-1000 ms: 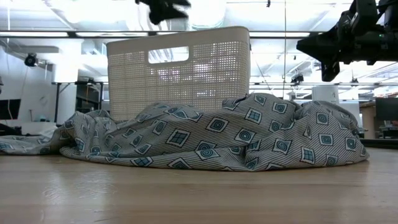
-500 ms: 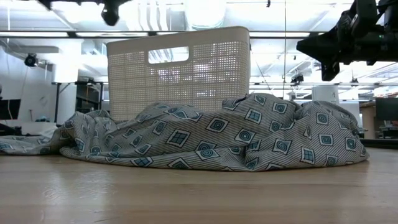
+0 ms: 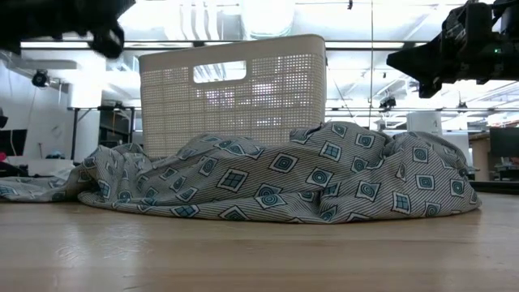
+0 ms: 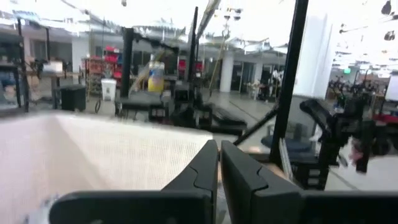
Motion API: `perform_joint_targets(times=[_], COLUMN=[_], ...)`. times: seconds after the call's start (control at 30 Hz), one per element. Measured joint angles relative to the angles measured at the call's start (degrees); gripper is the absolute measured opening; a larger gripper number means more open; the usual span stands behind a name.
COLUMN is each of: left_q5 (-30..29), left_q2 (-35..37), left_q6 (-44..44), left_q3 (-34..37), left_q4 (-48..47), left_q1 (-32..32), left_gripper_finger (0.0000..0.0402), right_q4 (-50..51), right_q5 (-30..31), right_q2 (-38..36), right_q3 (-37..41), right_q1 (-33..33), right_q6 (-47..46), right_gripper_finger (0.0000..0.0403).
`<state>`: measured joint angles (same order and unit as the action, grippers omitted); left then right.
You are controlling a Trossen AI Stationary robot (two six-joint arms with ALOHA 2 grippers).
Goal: Pick & place medical supplies in basket/bin
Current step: Return to Home Position
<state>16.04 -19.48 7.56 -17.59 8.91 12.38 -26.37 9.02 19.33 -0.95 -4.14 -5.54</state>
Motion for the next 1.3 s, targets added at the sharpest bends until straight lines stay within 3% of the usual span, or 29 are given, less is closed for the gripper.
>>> perform_joint_targets(times=[0.13,0.37,0.47,0.73,1.03,1.3], left_q5=[-1.0,-2.2,-2.3,-2.4,-2.4,-2.6], left_q2=[1.6,5.9,7.8,9.7,9.9,9.8], left_q6=[0.0,0.8,0.6,-0.1,0.0,1.1], left_q3=[7.1,17.1,16.6,16.9,16.9,16.9], left_q4=[7.6,12.9,6.4,5.9,5.9,5.9], left_q1=[0.0,0.0,0.0,0.0,0.0,0.0], left_gripper_finger=[0.0,0.0,0.0,0.0,0.0,0.0], right_q4=[0.0,0.0,0.0,2.4,10.7,11.2], right_q5=[0.0,0.0,0.0,-0.5,-12.0,-13.7], right_q2=[0.0,0.0,0.0,0.0,0.0,-0.1], right_q3=[0.0,0.0,0.0,0.0,0.0,0.0], right_q1=[0.0,0.0,0.0,0.0,0.0,0.0], right_q6=[0.0,0.0,-0.1,-0.2,-2.1,2.8], right_gripper_finger=[0.0033,0.0033,0.0033,0.0033,0.0033,0.0033])
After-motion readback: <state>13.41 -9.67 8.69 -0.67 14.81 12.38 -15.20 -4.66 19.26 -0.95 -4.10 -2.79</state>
